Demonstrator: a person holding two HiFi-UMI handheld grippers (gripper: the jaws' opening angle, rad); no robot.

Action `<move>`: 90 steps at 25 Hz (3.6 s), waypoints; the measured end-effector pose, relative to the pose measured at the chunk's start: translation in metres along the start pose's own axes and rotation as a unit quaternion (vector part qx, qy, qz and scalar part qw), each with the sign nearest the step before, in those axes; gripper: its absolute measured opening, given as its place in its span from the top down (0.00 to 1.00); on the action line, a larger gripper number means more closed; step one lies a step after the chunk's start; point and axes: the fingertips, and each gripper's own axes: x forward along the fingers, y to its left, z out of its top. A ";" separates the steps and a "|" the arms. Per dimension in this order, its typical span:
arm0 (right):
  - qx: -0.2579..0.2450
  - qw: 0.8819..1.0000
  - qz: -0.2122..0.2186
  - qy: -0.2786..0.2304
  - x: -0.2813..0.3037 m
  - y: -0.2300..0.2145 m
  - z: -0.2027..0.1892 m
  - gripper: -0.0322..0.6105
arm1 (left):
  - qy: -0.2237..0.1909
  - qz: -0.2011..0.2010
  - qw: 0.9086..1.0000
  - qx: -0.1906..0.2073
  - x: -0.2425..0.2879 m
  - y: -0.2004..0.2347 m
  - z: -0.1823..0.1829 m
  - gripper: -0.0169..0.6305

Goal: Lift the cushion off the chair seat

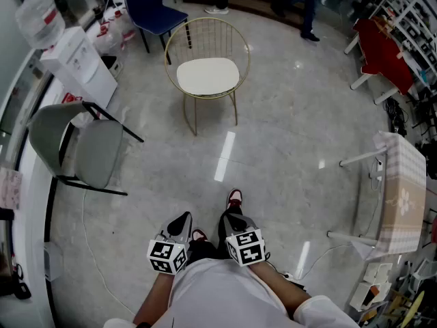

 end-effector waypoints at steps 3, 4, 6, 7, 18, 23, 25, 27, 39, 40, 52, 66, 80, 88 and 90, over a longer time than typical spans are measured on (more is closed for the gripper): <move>-0.007 1.000 0.018 -0.018 -0.045 0.029 -0.001 0.95 | -0.026 0.000 1.000 -0.006 -0.033 -0.027 0.005 0.97; -0.010 0.999 0.021 -0.024 -0.057 0.036 -0.001 0.95 | -0.032 -0.001 0.999 -0.009 -0.042 -0.035 0.006 0.97; -0.016 0.999 0.021 -0.038 -0.077 0.047 0.000 0.95 | -0.038 -0.003 0.999 -0.016 -0.054 -0.047 0.007 0.97; -0.018 0.999 0.021 -0.046 -0.085 0.050 0.002 0.95 | -0.040 -0.003 0.999 -0.018 -0.057 -0.052 0.007 0.97; 0.009 0.993 0.045 -0.107 -0.108 0.036 0.026 0.94 | -0.060 -0.002 0.998 -0.004 -0.051 -0.088 0.031 0.97; 0.012 0.991 0.059 -0.123 -0.109 0.021 0.037 0.94 | -0.058 0.032 0.997 -0.029 -0.046 -0.093 0.050 0.97; 0.016 0.990 0.059 -0.125 -0.108 0.012 0.040 0.94 | -0.059 0.032 0.997 -0.035 -0.040 -0.097 0.055 0.97; 0.020 0.990 0.061 -0.124 -0.107 0.003 0.042 0.94 | -0.057 0.032 0.997 -0.029 -0.032 -0.101 0.057 0.97; 0.006 0.990 0.085 -0.114 -0.105 -0.005 0.034 0.94 | -0.026 0.022 0.999 -0.014 -0.003 -0.120 0.040 0.97; 0.008 0.990 0.081 -0.112 -0.105 -0.006 0.031 0.94 | -0.020 0.023 0.999 -0.014 -0.002 -0.121 0.037 0.97; 0.025 0.993 0.077 -0.090 -0.085 -0.016 0.033 0.94 | 0.000 0.031 0.999 -0.017 0.012 -0.107 0.035 0.97; 0.025 0.996 0.055 -0.058 -0.033 -0.038 0.078 0.94 | 0.019 -0.006 0.999 -0.033 0.068 -0.067 0.071 0.97; 0.004 0.998 0.037 -0.056 0.046 -0.045 0.188 0.94 | 0.013 -0.015 0.999 -0.030 0.123 0.025 0.169 0.97; 0.003 0.998 0.017 -0.067 0.084 -0.047 0.254 0.94 | 0.002 -0.033 0.999 -0.020 0.147 0.071 0.225 0.97; -0.001 0.997 0.015 -0.071 0.094 -0.047 0.271 0.94 | -0.003 -0.035 0.999 -0.017 0.152 0.083 0.239 0.97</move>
